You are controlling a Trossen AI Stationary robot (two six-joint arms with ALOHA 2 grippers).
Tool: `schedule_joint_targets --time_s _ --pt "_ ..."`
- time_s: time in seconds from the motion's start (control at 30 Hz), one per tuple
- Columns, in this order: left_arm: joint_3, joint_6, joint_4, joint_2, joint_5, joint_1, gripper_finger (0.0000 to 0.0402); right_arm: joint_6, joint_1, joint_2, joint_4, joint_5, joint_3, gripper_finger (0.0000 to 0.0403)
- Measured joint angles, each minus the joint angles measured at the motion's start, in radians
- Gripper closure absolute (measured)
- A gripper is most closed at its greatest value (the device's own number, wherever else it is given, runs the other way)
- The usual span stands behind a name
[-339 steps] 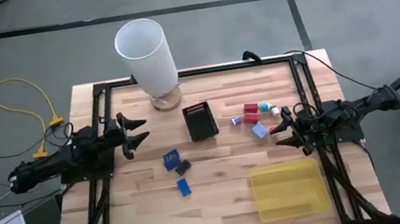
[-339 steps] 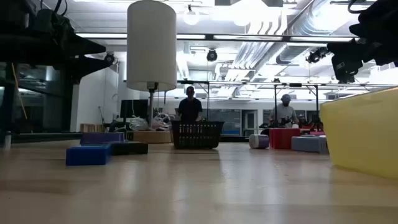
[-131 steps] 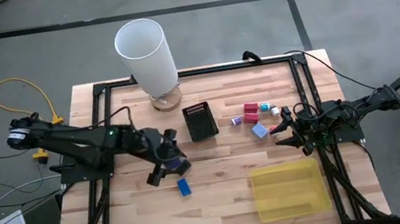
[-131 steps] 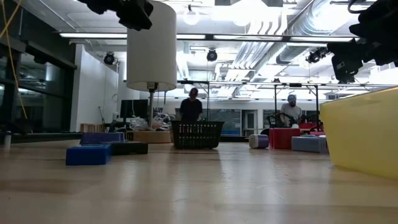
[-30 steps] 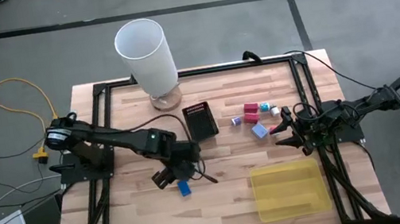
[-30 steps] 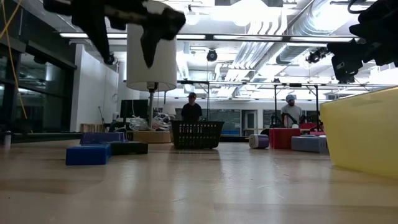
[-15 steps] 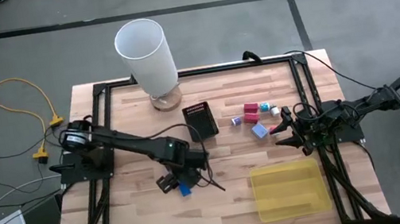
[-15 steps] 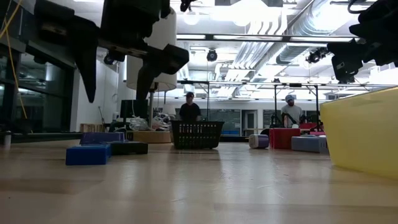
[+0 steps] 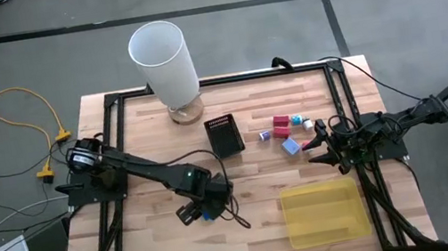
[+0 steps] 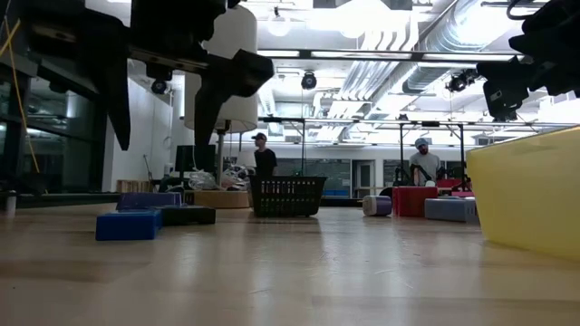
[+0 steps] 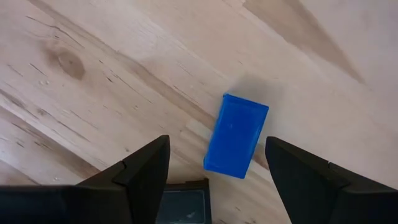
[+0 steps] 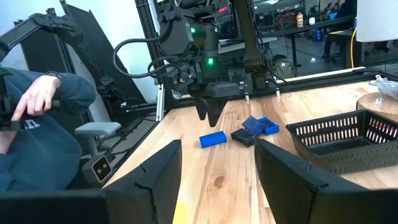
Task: Pick & Place Office items
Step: Put the bottom blue digital timer into the black bin
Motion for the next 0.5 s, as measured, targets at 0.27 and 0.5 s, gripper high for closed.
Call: schedule_joint_targets --time_s 0.27,0.5 --pt "-0.034 -0.054 0.028 0.0 -0.021 -0.041 0.0148 0.0 0.0 0.0 0.0 0.0 0.0 0.0213" --pt "-0.065 -0.068 0.051 0.0 -0.035 -0.083 0.0149 0.0 0.0 0.0 0.0 0.0 0.0 0.0213"
